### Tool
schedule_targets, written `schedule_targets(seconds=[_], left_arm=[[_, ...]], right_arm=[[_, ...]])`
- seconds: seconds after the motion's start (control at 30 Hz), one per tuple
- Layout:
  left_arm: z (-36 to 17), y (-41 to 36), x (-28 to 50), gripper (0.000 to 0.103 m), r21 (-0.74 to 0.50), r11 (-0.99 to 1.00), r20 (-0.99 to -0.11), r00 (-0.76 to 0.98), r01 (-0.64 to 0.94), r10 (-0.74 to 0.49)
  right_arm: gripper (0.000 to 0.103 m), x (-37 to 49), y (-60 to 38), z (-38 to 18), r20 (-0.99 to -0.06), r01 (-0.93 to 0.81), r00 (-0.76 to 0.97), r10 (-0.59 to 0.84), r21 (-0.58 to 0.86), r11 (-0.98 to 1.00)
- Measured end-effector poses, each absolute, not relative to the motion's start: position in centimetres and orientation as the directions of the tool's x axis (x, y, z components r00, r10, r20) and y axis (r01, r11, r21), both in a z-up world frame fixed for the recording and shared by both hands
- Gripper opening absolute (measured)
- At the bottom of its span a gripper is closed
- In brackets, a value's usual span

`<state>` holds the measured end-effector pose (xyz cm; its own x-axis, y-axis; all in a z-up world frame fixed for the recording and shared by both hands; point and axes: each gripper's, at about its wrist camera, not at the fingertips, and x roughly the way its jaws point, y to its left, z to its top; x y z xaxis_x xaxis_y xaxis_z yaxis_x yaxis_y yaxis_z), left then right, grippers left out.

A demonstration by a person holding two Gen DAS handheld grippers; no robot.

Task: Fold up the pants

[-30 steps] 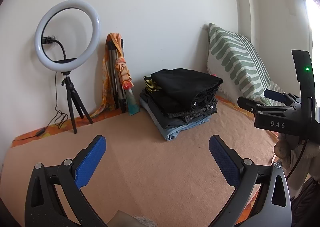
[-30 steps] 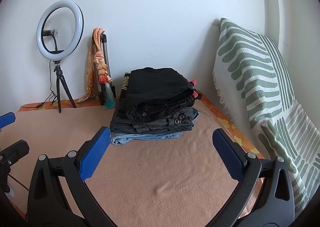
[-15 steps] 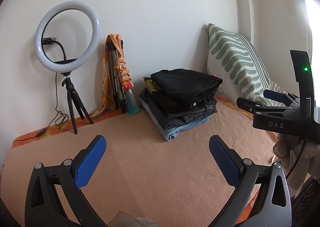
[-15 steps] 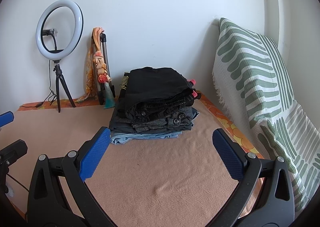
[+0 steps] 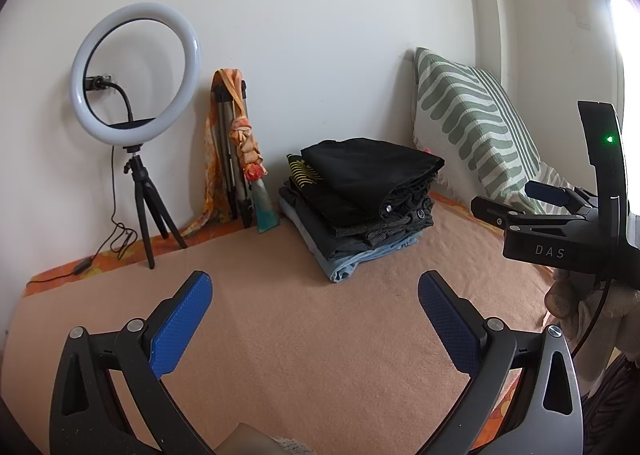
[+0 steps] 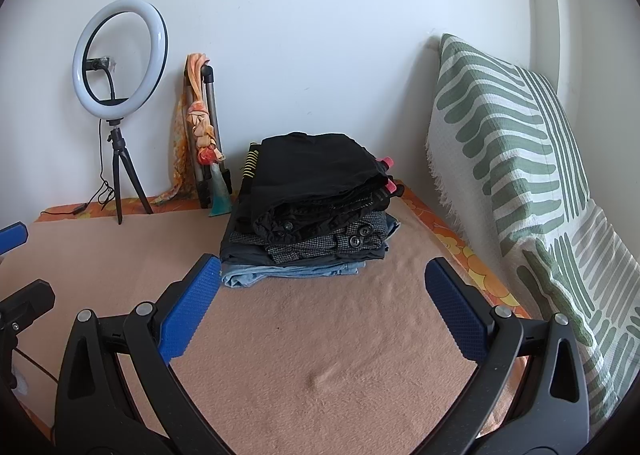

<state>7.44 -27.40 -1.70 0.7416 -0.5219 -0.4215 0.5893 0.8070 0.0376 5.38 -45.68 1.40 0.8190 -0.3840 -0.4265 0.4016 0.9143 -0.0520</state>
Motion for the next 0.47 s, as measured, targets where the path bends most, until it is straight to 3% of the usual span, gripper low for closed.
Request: schedule_targets(seconds=[0.47], left_arm=[[-1.69,-27.31,7.47,0.102,0.025,0.804,-0.425,0.734,0.594,-0.529]], right_arm=[[0.103,5.38,-45.69,1.15,-0.432,0.399,0.819,-0.378,-0.046,0.916]])
